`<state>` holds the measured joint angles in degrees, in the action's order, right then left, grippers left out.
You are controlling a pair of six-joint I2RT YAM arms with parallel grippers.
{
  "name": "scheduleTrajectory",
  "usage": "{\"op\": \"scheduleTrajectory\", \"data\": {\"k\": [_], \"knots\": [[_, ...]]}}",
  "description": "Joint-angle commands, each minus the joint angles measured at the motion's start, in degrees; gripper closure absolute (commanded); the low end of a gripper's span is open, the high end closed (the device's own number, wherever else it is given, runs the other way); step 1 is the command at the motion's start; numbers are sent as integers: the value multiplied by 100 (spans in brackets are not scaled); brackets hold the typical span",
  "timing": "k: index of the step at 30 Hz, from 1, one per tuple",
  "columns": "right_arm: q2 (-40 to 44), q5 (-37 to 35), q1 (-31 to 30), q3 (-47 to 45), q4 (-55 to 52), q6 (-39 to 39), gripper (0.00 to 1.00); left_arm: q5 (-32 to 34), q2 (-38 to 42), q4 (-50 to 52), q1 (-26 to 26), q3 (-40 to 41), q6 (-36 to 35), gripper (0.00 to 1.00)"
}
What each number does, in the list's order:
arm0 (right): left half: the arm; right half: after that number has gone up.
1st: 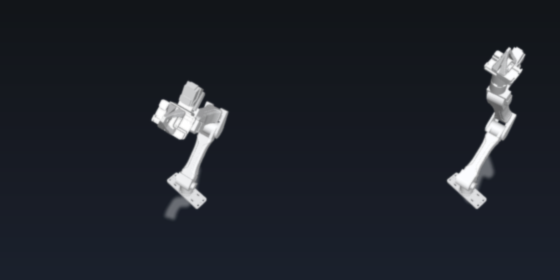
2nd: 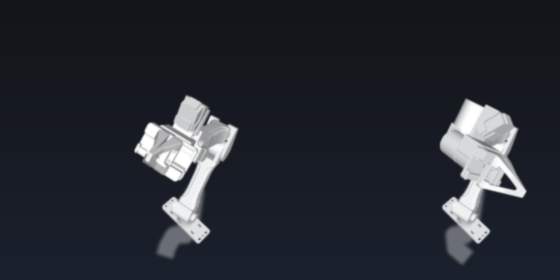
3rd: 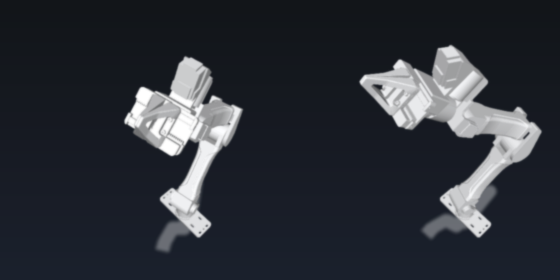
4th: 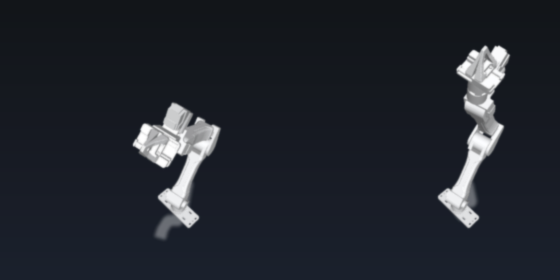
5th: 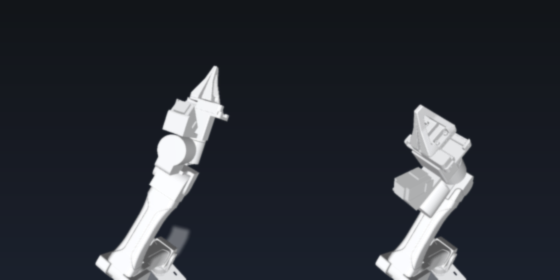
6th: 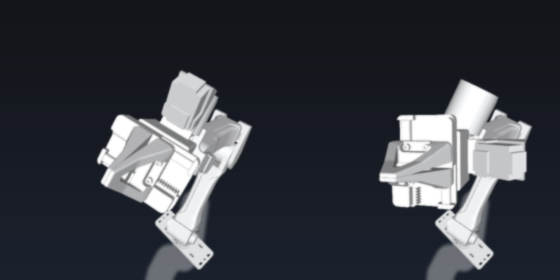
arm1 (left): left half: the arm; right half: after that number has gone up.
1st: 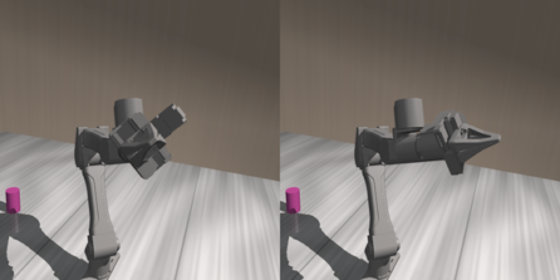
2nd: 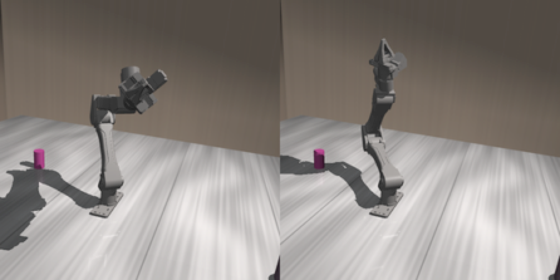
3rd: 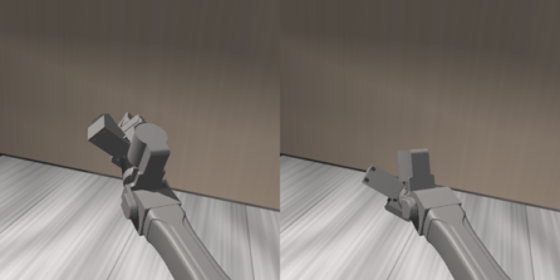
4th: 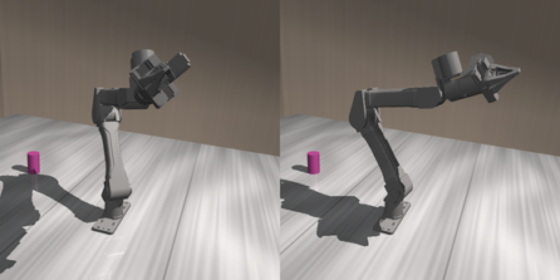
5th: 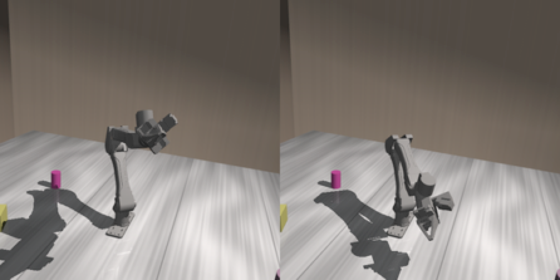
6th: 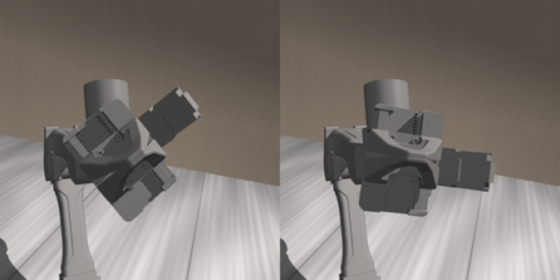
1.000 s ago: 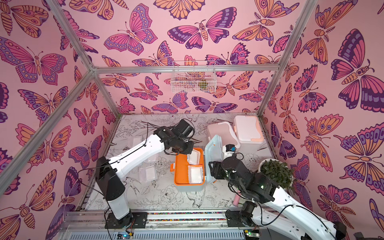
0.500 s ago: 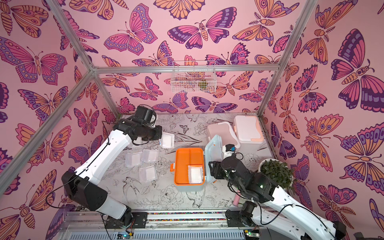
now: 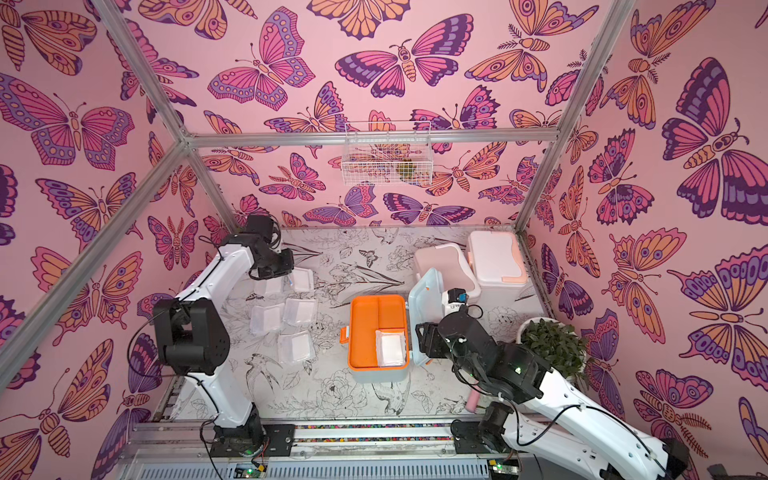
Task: Open first aid kits and take out gauze
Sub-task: Place the gauze at the center of the board.
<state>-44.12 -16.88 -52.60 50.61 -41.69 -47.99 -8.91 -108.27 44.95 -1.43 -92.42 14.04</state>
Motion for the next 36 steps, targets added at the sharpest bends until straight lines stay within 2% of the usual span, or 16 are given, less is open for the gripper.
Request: {"op": "scheduleTrajectory", "data": {"k": [1, 14, 24, 29, 31, 36], "knots": [[-19, 16, -16, 10, -181, -17, 33, -426, -395, -251, 130, -350, -298, 100], [-122, -44, -14, 72, -190, -29, 33, -465, -1682, 306, 328, -1528, -746, 100], [-194, -42, -14, 54, -122, -35, 34, -341, -1961, 510, 328, -1726, -824, 100], [-203, -51, -16, 46, -120, -35, 33, -162, -1807, 692, 319, -1718, -768, 83], [-211, -52, -18, 51, -112, -23, 33, -168, -1608, 747, 300, -1680, -720, 70], [-231, -34, -15, 51, -85, -44, 33, -129, -846, 826, 134, -1469, -312, 57]]}}
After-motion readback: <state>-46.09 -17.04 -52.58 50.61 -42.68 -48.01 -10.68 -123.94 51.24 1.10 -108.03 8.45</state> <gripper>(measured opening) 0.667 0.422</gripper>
